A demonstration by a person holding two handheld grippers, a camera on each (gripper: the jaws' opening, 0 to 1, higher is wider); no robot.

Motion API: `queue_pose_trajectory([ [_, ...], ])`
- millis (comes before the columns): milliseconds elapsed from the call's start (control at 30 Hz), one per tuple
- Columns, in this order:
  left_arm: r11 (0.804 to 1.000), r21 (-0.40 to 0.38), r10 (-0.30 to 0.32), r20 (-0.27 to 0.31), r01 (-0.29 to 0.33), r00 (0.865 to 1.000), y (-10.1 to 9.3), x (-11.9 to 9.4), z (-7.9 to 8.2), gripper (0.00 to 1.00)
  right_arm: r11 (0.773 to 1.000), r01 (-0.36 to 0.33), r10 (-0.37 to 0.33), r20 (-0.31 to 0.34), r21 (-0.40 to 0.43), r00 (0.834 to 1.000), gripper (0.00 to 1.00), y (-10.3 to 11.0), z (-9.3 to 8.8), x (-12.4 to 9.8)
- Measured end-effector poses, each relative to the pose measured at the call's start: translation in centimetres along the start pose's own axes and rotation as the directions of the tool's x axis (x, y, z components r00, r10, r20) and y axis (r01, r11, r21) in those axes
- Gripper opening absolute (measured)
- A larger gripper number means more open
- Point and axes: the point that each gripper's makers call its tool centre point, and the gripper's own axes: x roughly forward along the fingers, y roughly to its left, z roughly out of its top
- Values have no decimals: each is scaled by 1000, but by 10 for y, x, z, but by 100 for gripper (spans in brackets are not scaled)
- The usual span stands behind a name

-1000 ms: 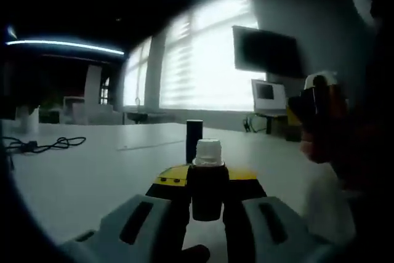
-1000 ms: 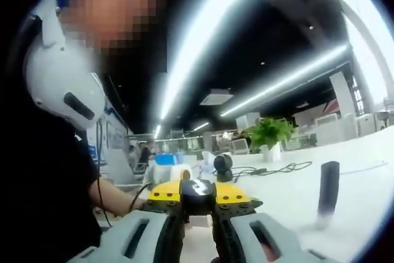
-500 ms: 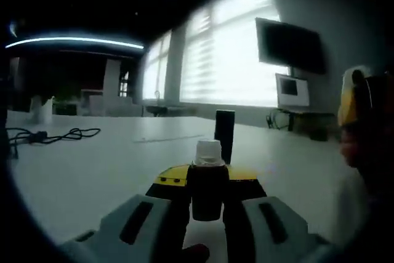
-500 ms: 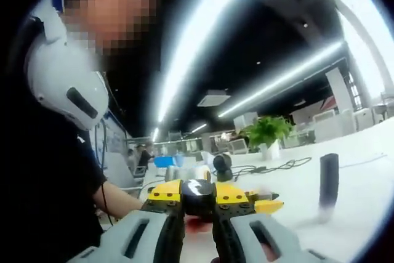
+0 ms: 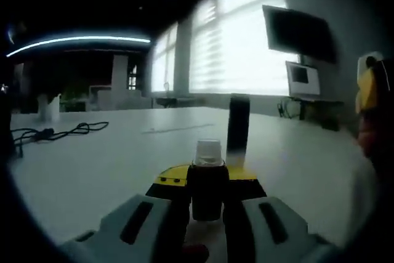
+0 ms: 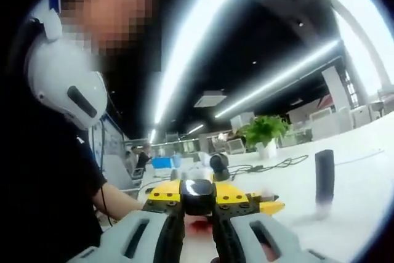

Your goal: Pick up cosmetic bottle twist off cap place on table pick up cap screw tight cap place on table

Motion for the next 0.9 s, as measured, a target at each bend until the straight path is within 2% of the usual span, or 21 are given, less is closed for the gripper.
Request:
queue_pose_trajectory([
  [33, 1000, -7, 1, -23, -1, 1000, 1, 1, -4, 10, 1000, -1, 1, 2, 2, 1000, 11, 1, 0, 1],
  [400, 1000, -25, 13, -56, -14, 998, 3, -3, -11, 10, 1000, -4, 3, 10, 6, 1000, 11, 5, 0, 5],
  [900, 999, -32, 16, -62, -18, 998, 5, -16, -12, 10, 1000, -9, 9, 9, 9, 1000, 11, 9, -2, 8],
])
